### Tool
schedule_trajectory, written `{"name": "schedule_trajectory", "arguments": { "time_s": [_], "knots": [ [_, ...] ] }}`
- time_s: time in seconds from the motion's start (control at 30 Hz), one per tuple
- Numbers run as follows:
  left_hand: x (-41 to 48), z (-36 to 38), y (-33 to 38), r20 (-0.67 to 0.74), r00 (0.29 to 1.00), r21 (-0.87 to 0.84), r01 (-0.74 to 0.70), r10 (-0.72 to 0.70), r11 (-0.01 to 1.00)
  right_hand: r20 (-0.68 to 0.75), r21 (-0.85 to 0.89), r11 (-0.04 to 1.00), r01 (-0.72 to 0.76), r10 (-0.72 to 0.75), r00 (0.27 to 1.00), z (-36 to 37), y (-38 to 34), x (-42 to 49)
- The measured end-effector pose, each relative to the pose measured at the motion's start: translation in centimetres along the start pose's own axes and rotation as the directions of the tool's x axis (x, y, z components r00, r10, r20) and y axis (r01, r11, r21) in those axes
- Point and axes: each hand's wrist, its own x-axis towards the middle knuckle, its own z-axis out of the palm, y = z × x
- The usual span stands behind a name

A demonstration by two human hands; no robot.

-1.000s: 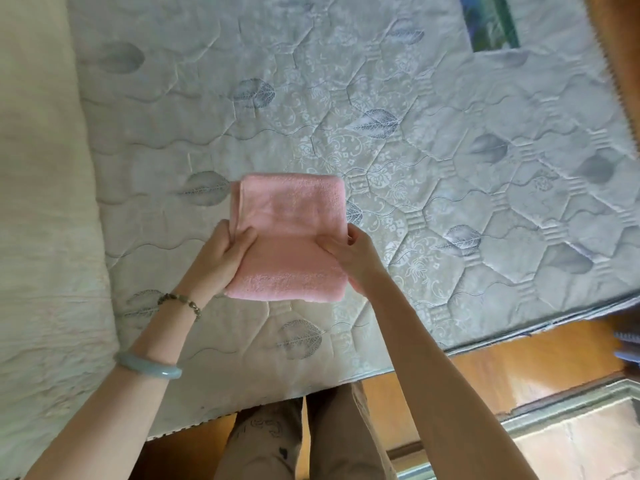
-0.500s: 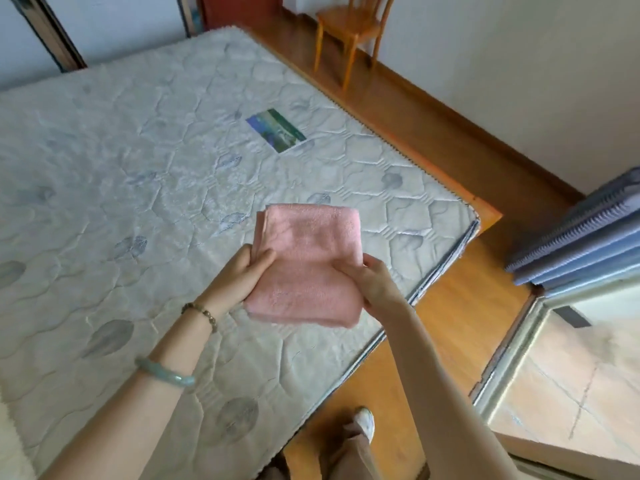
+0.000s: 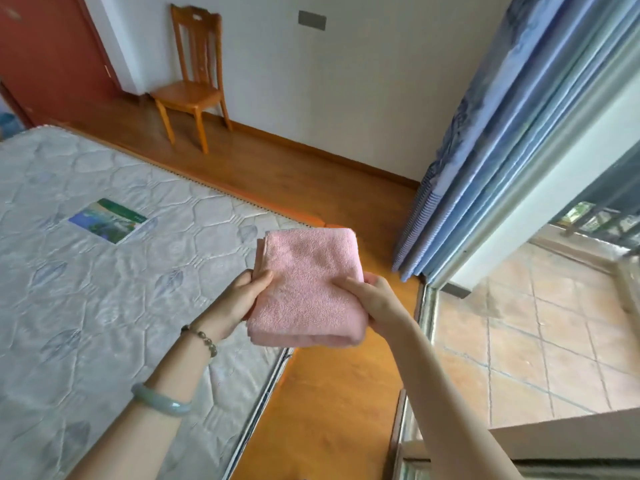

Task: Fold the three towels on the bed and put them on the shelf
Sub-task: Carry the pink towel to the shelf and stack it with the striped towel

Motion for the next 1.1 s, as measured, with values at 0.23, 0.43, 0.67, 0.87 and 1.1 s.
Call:
{"name": "schedule_trajectory", "arguments": {
  "time_s": [0.23, 0.43, 0.67, 0.87, 1.1],
  "knots": [
    [7.2, 7.3, 4.0, 0.121, 0.993, 0.017, 0.003, -0.005, 1.000, -0.103, 0.060, 0.998, 0.004, 0.002, 0.995, -8.0, -2.2, 3.2],
    [16.3, 12.9, 8.9, 0.216, 0.976, 0.035, -0.036, 0.028, 0.999, -0.161, 0.106, 0.994, 0.027, -0.010, 0.987, -14.7, -5.5, 9.8],
    [30.2, 16.3, 15.6, 0.304, 0.952, 0.071, -0.060, 0.036, 0.996, -0.205, 0.118, 0.992, 0.046, -0.021, 0.978, -20.9, -12.0, 21.1],
    [40.5, 17.8, 20.4, 0.288, 0.953, 0.025, -0.104, 0.092, 0.994, -0.211, 0.134, 0.988, 0.072, -0.042, 0.977, -24.4, -17.8, 29.8],
    [49.6, 19.8, 25.4, 0.230, 0.966, 0.031, -0.131, 0.120, 0.991, -0.169, 0.095, 0.995, 0.039, -0.022, 0.985, -27.7, -22.2, 42.2]
  ]
}}
